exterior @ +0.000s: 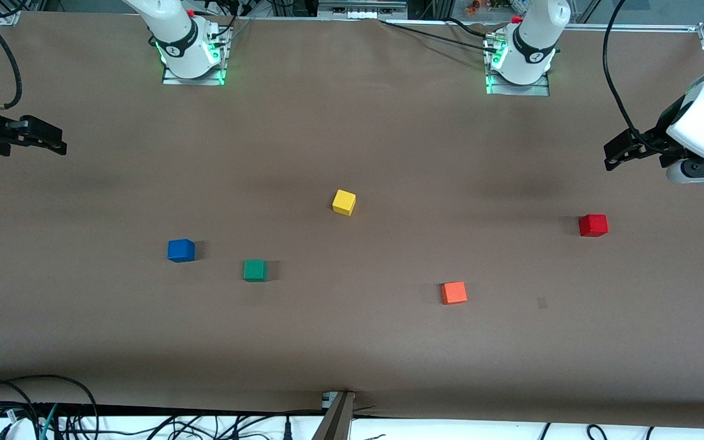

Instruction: Pass red block to right arm, stack on blue

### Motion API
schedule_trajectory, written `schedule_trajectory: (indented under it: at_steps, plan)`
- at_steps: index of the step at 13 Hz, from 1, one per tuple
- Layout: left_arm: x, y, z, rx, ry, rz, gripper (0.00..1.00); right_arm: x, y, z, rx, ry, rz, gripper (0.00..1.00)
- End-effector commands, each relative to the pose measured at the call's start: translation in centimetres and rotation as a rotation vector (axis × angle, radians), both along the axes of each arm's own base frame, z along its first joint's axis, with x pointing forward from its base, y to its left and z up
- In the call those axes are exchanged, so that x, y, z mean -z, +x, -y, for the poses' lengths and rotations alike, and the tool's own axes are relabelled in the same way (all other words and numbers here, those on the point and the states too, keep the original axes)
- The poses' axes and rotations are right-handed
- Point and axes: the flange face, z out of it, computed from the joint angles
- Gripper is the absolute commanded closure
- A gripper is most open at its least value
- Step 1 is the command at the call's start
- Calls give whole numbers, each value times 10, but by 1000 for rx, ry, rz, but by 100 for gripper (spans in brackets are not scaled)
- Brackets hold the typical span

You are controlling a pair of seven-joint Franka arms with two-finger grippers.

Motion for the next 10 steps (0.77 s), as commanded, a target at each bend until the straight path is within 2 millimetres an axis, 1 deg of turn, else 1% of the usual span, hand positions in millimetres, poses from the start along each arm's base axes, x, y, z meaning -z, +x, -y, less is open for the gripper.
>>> schedule_trajectory:
  at_steps: [1,7,10]
  plan:
    - [-2,-5,0,18,-5,-5,0,-5,4,3,-11,-8,10,0]
    - [0,-5,1,14,-17,-9,0,-5,4,3,-11,-8,10,0]
    - [3,-9,3,13,-36,-47,0,-5,4,4,-9,-8,10,0]
